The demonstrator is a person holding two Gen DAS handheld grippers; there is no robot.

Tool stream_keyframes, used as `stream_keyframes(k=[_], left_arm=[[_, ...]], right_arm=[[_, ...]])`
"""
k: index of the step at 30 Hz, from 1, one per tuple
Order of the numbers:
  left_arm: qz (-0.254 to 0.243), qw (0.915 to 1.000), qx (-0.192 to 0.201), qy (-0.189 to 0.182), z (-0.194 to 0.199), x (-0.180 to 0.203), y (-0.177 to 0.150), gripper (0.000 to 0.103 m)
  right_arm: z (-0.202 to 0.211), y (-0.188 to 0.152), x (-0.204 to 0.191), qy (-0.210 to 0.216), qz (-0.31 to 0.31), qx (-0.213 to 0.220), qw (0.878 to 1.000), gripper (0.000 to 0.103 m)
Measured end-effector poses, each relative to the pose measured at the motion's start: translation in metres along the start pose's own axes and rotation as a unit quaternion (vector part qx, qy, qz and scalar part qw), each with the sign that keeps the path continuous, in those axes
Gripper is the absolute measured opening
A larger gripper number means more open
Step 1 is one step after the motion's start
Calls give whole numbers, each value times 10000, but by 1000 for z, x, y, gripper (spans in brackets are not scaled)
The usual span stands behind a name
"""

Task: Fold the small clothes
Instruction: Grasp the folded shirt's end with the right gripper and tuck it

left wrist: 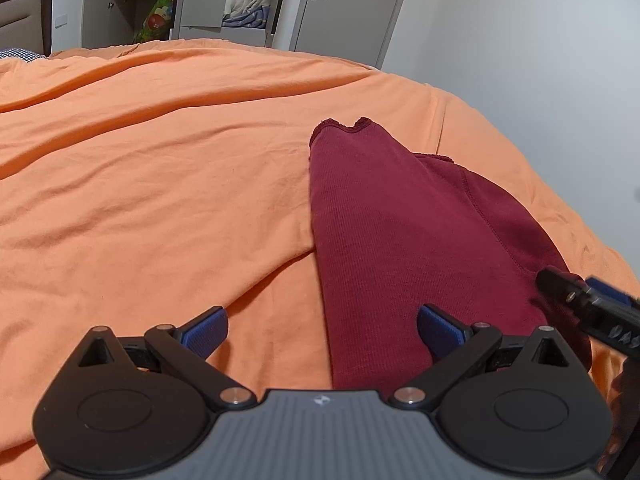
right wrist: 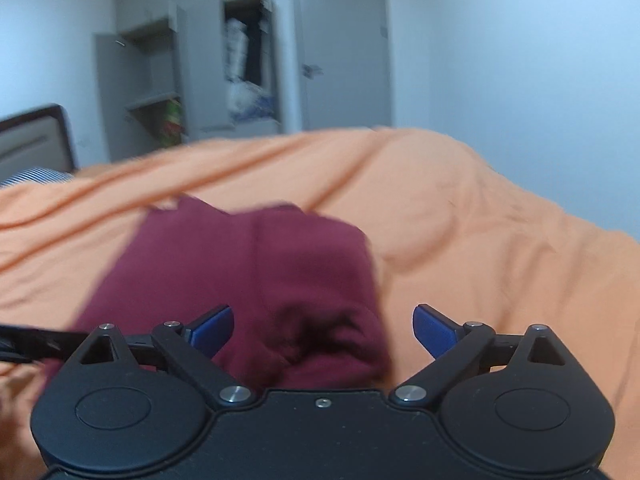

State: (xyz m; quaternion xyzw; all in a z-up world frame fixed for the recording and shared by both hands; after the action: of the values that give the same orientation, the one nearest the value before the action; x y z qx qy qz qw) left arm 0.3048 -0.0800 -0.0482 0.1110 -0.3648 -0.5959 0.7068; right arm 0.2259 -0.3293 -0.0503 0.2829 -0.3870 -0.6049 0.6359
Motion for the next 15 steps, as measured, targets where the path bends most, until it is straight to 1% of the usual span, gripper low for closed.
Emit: stream_keyframes(k=[1, 2, 5, 8, 12, 14, 15], left_arm=[[4, 10000, -4, -4, 0, 0, 0, 102], [9, 10000, -13, -16, 0, 0, 0, 102], [26, 10000, -65, -41, -2, -2, -1, 103], [21, 9999, -108, -48, -5, -2, -2, 103], [9, 9999, -105, -42, -5, -3, -2, 103], [-11, 10000, -7, -59, 0, -3, 2, 103], [13, 9999, 154, -72, 4, -3, 4, 103]], right_arm=[[-3, -4, 3, -93, -72, -101, 9999, 100], [-5, -10, 7, -116, -187, -178, 9996, 101], [-10, -25, 18, 29, -547, -336, 9979, 102], [-12, -35, 20, 107, -694, -376, 9968, 102], [-8, -35, 19, 145, -706, -299, 9969, 102], [1, -30, 21, 246, -764, -48, 9968, 102], [6, -26, 23, 285, -743, 122, 9968, 102]])
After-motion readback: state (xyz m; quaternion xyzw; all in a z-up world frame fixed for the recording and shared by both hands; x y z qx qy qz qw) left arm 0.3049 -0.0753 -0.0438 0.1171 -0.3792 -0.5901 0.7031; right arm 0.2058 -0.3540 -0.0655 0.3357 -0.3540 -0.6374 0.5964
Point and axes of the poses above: each gripper's, at about its wrist camera, not at the fingertips, and z roughly against the way its jaws point, x to its right, y to its top, the point moved 1 cm from there along -z, roughly the way its jaws point, and after that the axes turned 15 degrees about z, right-handed, at the moved point
